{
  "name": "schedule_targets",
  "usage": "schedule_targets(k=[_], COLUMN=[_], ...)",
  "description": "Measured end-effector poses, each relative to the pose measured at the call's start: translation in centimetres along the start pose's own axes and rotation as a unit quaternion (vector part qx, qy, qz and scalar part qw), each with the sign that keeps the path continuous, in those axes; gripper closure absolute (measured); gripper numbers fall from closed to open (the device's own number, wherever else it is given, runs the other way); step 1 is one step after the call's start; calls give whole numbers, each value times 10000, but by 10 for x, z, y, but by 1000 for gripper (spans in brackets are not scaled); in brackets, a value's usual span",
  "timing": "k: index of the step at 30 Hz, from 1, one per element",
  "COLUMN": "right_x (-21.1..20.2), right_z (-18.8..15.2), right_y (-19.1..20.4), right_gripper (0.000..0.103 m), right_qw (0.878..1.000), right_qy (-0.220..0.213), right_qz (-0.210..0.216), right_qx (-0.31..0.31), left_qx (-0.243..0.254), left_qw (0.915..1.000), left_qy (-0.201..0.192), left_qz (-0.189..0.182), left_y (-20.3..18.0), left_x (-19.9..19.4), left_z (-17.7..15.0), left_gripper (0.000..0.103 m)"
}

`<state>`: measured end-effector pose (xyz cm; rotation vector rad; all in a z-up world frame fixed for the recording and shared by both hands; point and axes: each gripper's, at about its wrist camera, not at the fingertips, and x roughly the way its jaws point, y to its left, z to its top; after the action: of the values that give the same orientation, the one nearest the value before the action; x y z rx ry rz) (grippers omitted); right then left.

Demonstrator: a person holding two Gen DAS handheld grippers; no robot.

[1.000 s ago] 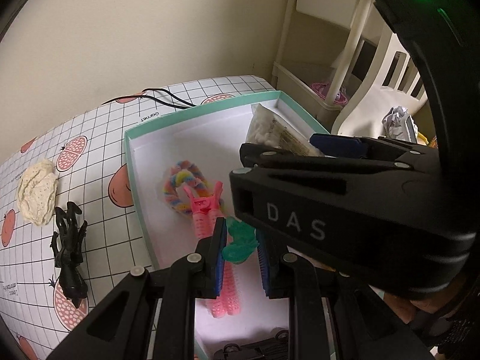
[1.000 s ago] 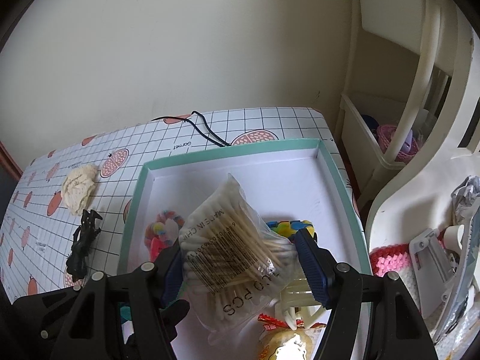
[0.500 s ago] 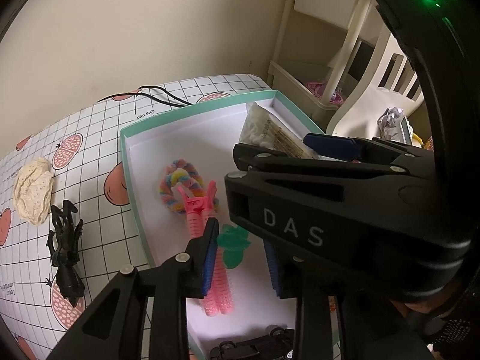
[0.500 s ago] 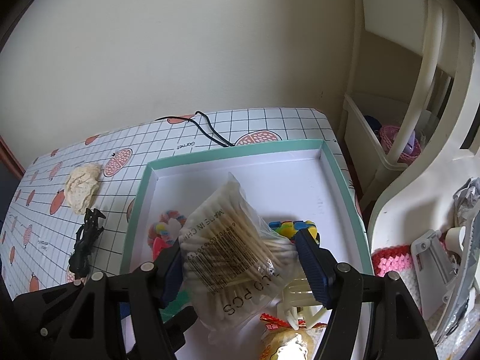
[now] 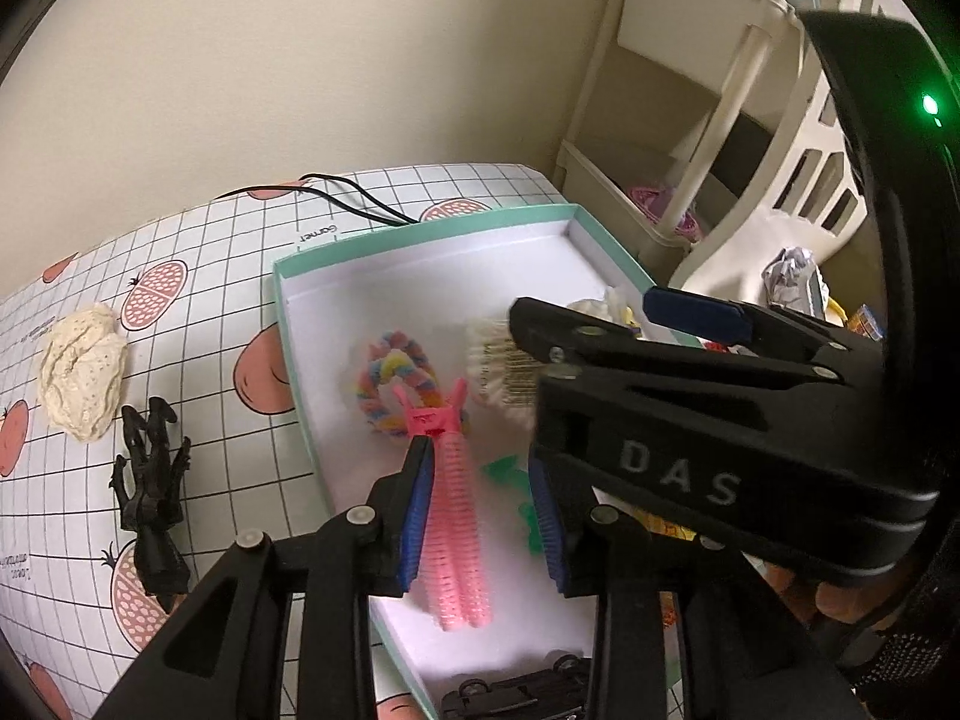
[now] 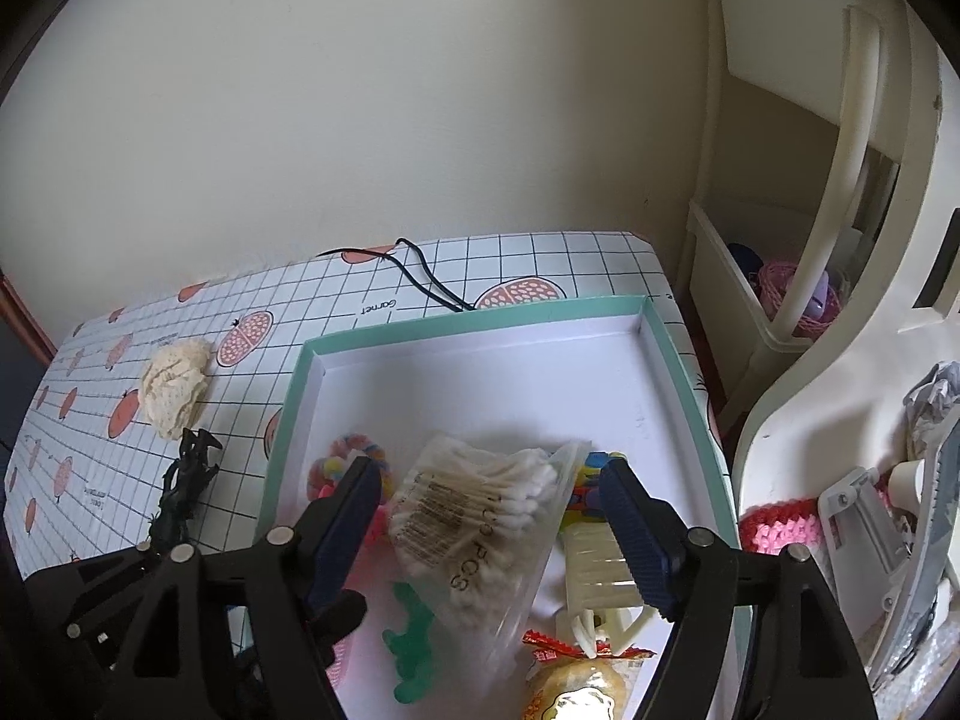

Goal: Organize objects
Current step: 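Open the left gripper to drop the figure while the right drops the swab bag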

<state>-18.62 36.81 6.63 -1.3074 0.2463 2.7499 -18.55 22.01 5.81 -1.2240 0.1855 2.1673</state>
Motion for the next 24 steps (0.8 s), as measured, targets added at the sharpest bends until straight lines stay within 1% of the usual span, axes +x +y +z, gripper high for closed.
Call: schedule_targets(k=[2,6,9,10,11,12,13,15,16,18,21,23,24], right_x=[-1,-1,-1,-1,-1,-1,-1,-1,0,0,1,1,1], right_z=[0,0,-1,-1,-1,-1,-1,-2,-2,-2,-3,-3,-3], right_y=[0,-1,0,0,0,1,2,3,3,4,4,5,6], right_gripper=[24,24,24,25,25,25,25,24,23,19,15,11,8], right_qw=[10000,10000,10000,10000,10000,10000,10000,10000,10000,10000,10000,10000,9999], right_qy=[-15,-12,-4,-3,-5,-6,-5,-14,-13,-10,-3,-1,-7], right_qz=[-12,-33,-48,-41,-37,-40,-38,-47,-57,-55,-49,-40,-34], right_qx=[19,38,22,12,3,-7,-24,-55,-60,-54,-64,-90,-95], left_qx=[-25,-109,-284,-357,-443,-563,-644,-779,-822,-983,-1184,-1268,-1295], left_qw=[10000,9994,9984,9978,9971,9960,9952,9934,9928,9906,9877,9860,9854], left_qy=[-35,-129,-186,-208,-238,-297,-337,-394,-409,-463,-510,-524,-530], left_qz=[52,286,459,513,570,624,659,743,772,829,887,948,975], left_y=[2,12,25,30,34,41,46,54,57,66,77,83,85], left_x=[0,-4,-6,-7,-8,-11,-13,-16,-17,-20,-23,-24,-24], left_z=[0,2,3,3,4,4,4,3,4,3,2,0,1], left_gripper=[70,70,69,68,65,59,55,52,46,38,36,31,28])
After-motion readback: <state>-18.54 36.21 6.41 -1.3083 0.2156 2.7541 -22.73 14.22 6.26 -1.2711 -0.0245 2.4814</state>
